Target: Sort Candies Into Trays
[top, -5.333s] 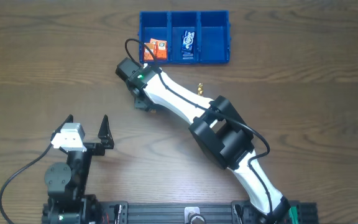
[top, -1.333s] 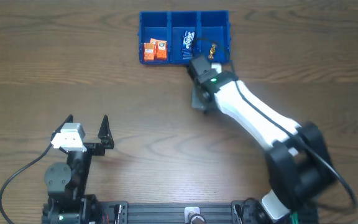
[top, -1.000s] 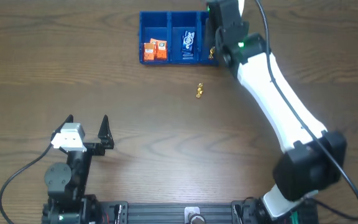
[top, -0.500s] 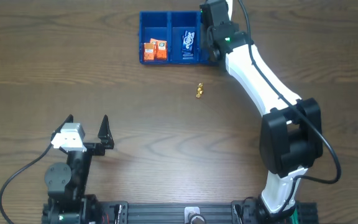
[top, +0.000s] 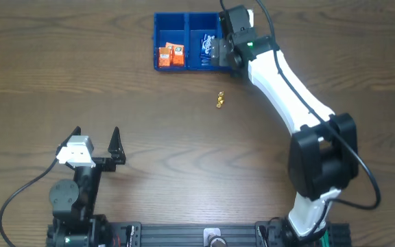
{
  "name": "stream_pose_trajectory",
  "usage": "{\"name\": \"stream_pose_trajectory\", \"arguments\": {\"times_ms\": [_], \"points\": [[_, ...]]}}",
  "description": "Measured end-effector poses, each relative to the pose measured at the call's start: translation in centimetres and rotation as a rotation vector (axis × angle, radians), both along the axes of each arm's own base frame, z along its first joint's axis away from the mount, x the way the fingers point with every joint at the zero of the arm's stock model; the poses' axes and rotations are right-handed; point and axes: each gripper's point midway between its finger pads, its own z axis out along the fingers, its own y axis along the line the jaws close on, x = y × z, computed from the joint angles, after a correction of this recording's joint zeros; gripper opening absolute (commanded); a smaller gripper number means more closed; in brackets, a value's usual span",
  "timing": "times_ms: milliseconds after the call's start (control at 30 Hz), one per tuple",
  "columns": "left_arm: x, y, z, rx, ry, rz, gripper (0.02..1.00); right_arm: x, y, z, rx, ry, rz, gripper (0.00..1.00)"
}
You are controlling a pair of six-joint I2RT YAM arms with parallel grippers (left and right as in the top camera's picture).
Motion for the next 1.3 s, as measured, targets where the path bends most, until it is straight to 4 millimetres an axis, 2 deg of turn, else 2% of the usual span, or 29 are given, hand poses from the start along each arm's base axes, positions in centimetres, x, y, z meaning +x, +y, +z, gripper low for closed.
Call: {"name": "stream_pose_trajectory", "arguments": {"times_ms": [133,267,367,533,767,867,1067,1167,1233,1300], "points": [[0.0,0.0,0.0,0.000,0.000,0.000,0.998,-3.8,2.7,0.5,0.040,0.085,0.053,1.000],[0.0,0.0,0.0,0.000,0.000,0.000,0.998,-7.5,4.3,-3.3,0.028,0.196,0.075,1.000],[0.0,0.0,0.0,0.000,0.000,0.000,0.998,-9.1,4.4,-6.3,0.024,0.243,0.068,1.000],[0.0,0.0,0.0,0.000,0.000,0.000,0.998,-8.5,4.1,-9.4,0.017,0.272,0.034,1.000],[0.0,0.0,0.0,0.000,0.000,0.000,0.998,-8.4,2.8,-11.8,0.001,0.320,-0.030,0.993],[0.0,0.0,0.0,0.000,0.000,0.000,0.998,-8.4,2.2,-12.1,0.003,0.326,-0.051,0.941],[0.0,0.0,0.0,0.000,0.000,0.000,0.998,-7.9,2.4,-12.1,0.019,0.308,-0.064,0.869],[0.0,0.0,0.0,0.000,0.000,0.000,0.998,-7.9,2.4,-13.0,0.014,0.320,-0.071,0.827],[0.0,0.0,0.0,0.000,0.000,0.000,0.998,-8.1,2.4,-13.6,0.013,0.334,-0.075,0.768],[0.0,0.0,0.0,0.000,0.000,0.000,0.998,-8.0,2.4,-13.6,0.015,0.332,-0.080,0.652]]}}
